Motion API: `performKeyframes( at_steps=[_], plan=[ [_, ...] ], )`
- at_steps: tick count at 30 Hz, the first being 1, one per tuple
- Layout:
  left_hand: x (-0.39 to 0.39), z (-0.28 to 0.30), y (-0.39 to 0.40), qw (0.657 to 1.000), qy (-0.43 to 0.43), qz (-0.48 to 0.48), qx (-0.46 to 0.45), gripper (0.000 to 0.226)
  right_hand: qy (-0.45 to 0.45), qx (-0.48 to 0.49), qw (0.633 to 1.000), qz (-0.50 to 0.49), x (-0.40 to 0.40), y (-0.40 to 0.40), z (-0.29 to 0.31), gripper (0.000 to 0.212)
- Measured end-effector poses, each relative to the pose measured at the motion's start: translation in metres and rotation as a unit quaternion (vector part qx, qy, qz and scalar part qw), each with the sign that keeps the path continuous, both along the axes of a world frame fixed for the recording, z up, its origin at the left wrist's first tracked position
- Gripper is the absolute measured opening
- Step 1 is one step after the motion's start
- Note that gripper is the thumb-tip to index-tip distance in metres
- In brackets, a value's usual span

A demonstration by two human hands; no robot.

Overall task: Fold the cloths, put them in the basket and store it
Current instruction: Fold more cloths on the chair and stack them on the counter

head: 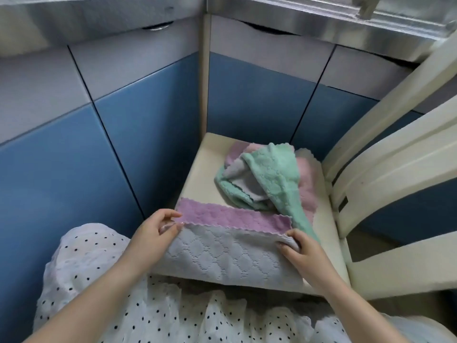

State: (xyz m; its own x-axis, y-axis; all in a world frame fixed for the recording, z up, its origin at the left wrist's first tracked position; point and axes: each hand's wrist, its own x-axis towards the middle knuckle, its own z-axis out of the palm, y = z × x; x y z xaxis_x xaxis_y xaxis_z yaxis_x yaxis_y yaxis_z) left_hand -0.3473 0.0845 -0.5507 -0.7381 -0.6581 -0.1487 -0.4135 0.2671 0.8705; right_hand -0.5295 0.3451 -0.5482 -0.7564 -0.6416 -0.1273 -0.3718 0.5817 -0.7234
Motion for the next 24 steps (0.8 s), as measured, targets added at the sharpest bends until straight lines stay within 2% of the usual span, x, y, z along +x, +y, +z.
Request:
performKeyframes(
  at_steps=[4,11,19,21,24],
  plan=[
    [-0.029,0.0,-0.018,0.996,0.021,0.053,0.074,0.023,-0.016,-0.024,0.998,-0.061,-0.028,-0.023,-0.011,0.01],
    [-0.063,-0.02,-0.035,0.998,0.011,0.043,0.055,0.037,-0.024,0.017,0.994,-0.108,-0.05,-0.039,-0.024,0.009],
    [-0.073,-0.033,-0.046,0.998,-0.02,0.032,0.05,0.045,-0.069,0.001,0.988,-0.139,-0.052,-0.039,-0.026,0.005],
    [-0.072,-0.035,-0.049,0.999,-0.042,0.012,0.029,0.047,-0.066,-0.002,0.987,-0.146,-0.052,-0.039,-0.028,0.006],
    [-0.076,-0.036,-0.05,0.997,-0.049,-0.002,-0.052,0.043,-0.06,0.002,0.988,-0.145,-0.054,-0.039,-0.028,0.006]
  ],
)
